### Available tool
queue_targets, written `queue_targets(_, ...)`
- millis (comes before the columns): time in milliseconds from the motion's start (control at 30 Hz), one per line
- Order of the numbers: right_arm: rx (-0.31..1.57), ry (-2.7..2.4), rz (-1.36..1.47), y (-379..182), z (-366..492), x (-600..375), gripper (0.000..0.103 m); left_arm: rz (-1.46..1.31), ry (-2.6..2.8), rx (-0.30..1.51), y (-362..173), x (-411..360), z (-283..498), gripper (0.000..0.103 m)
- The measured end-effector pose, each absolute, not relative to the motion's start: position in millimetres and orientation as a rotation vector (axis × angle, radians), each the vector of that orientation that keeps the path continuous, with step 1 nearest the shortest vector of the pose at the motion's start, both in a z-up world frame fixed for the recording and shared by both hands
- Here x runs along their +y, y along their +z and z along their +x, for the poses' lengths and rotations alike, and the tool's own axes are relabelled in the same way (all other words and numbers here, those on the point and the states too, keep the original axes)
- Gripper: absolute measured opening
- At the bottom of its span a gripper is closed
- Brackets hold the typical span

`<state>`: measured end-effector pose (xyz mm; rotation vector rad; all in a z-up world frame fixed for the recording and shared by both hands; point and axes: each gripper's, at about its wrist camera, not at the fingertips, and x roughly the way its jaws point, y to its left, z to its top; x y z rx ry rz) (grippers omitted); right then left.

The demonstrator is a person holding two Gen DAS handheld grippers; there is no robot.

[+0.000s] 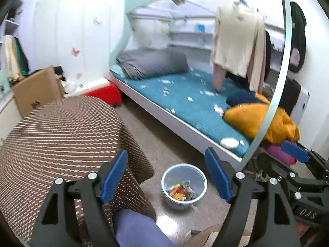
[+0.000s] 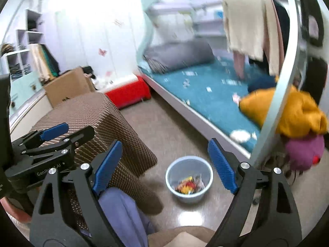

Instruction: Collect trash

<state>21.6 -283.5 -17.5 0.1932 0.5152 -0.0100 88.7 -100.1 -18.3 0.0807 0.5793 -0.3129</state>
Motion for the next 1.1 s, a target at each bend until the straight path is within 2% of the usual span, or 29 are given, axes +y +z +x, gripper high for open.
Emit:
queue_targets(300,0.421,0.064,0.082,3.4,-9.7,-258.6,0.087,0.01,-0.201,0.508,3.7,-70.4,37.6,0.083)
queue_targets(1100,0.404,0.097,0.045,14.4,-24.3,-236.2,0.087,-0.011,-0.112,0.493,13.7,-48.3,14.5,0.086)
